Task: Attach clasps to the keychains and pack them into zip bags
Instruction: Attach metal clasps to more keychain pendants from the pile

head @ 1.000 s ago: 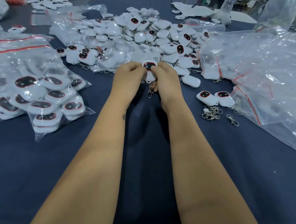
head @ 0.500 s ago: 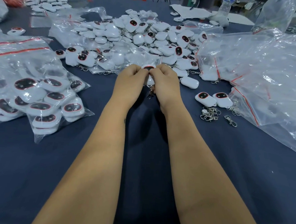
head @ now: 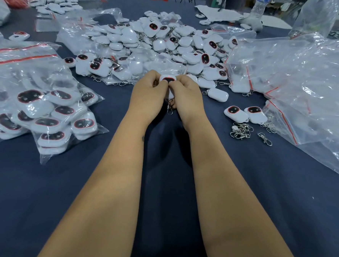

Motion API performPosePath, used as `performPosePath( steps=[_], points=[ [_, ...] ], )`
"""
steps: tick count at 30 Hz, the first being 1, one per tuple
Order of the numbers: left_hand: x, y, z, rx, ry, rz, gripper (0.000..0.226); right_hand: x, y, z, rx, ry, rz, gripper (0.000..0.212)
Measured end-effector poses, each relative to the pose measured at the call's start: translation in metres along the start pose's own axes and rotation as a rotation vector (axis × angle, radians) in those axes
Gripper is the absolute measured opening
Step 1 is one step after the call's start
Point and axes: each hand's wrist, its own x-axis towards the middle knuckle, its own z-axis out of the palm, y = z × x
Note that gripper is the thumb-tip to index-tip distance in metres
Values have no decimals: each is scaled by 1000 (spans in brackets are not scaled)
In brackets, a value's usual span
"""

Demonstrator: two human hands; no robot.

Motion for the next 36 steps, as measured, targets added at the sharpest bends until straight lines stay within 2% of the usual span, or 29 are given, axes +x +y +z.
performPosePath(
  steps=[4, 7, 10, 13, 16, 20, 22, 25, 27, 31, 36],
  points=[
    [-2, 2, 1, -25, 31, 7, 17, -2, -4, -2, 121, -35, 2, 7],
    [-2, 3, 0, -116, 85, -50, 19, -4, -5, -5, 169, -68, -34, 31],
    [-2, 7, -3, -195, 103, -85, 19, -3, -2, -6, 127, -65, -60, 39],
    [-3, 8, -3, -189, 98, -94, 12, 0, -2, -7, 228, 25, -50, 31],
    [-3, 4, -4, -160, 164, -52, 8, 5, -2, -12, 403, 152, 22, 26],
    [-2, -3, -6, 44, 254, 30, 32, 6, -4, -18, 550, 196, 61, 7],
    [-2, -4, -6, 153, 260, 32, 36, 5, -6, -18, 517, 171, 49, 9],
    [-2, -4, -4, 266, 239, 34, 16, 3, -7, -16, 362, 139, 22, 20],
    [-3, -2, -3, 256, 251, 38, 4, 1, -7, -15, 300, 149, 26, 18],
    [-4, 3, -4, 91, 311, 6, 7, 1, -6, -16, 290, 215, 30, 13],
    [-9, 6, 1, 144, 191, 115, 5, 0, -4, -10, 150, 215, -38, 8]
  ],
)
